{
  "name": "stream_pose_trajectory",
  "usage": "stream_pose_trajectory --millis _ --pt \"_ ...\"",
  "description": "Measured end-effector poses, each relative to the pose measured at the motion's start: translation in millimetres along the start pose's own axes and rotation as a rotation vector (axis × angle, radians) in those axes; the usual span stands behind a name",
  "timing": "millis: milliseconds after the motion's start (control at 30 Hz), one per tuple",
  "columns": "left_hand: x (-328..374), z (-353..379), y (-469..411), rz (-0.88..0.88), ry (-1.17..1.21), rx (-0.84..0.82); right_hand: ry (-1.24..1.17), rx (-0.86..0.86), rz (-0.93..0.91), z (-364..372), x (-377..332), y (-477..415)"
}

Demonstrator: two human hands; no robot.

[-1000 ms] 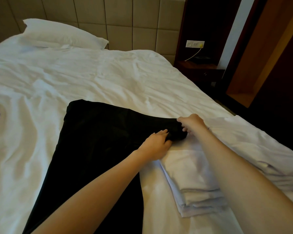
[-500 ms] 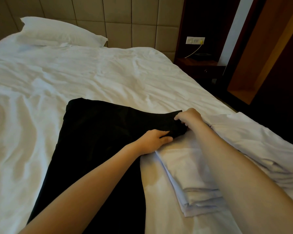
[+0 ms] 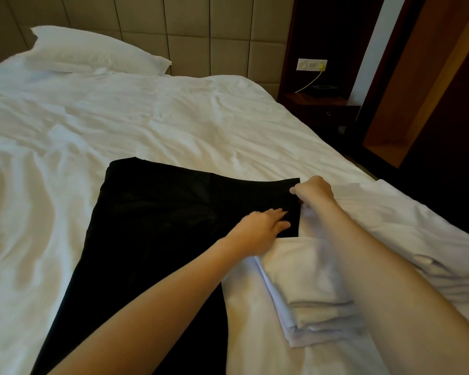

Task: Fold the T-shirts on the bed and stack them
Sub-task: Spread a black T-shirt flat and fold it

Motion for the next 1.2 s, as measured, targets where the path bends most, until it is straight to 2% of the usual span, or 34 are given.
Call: stream_pose_trajectory --millis 100,200,267,333,400,467,533,633,700,767,833,933,1100,1200 --pt "-0.8 15.9 2.6 0.066 -0.227 -0.018 0.078 0.052 -0.044 0.5 2.4 5.8" --pt "-3.9 23.2 4.2 0.047 -0.177 -0.064 0.229 0.18 -0.127 -0.4 -7.9 17.6" --pt "-4.2 24.0 5.7 0.027 -0.101 -0.114 0.328 0.249 -0.299 4.1 -20.4 26.4" --pt "-7.4 14.7 10.0 -0.004 -0.005 -0.099 0.438 0.165 -0.506 18.0 -28.0 35.1" --pt "-18.0 0.6 17.8 -0.062 0.053 -0.033 0.707 0.047 -0.616 32.1 -21.9 40.5" --pt "-34.0 -12.6 34.7 -0.128 0.093 0.02 0.888 0.031 -0.582 30.2 -12.5 43.6" --pt "-49.4 -23.3 58.0 -0.178 0.127 0.05 0.92 0.059 -0.559 23.1 -14.5 52.7" --pt "-70.5 -38.0 93.5 -0.271 0.139 0.093 0.785 0.145 -0.658 17.9 -35.4 82.3" --pt "-88.1 -45.9 118.3 -0.385 0.169 0.101 0.56 0.16 -0.729 20.7 -47.5 114.1" --pt "-104.6 -48.9 140.3 -0.474 0.211 0.073 0.277 0.074 -0.713 31.5 -45.3 147.3" --pt "-113.9 -45.1 161.3 -0.521 0.266 0.029 0.001 -0.115 -0.593 48.9 -32.2 178.0" --pt "-115.0 -32.8 190.5 -0.585 0.222 0.015 -0.108 -0.39 -0.358 79.9 -11.1 219.1" --pt "-102.9 -24.2 234.4 -0.587 0.093 0.029 -0.313 -0.474 -0.01 100.9 17.1 264.3" --pt "-99.1 -27.4 262.1 -0.607 0.013 0.02 -0.529 -0.519 0.193 103.3 41.1 282.3"
Point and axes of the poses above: each hand's wrist, its own y-axis away from the middle knuckle, its own z-axis out of the palm, x = y × z, the point moved 6 cm from there along -y, towards the middle knuckle, and after that the axes turned 4 degrees about -z, right-handed, at the moved point
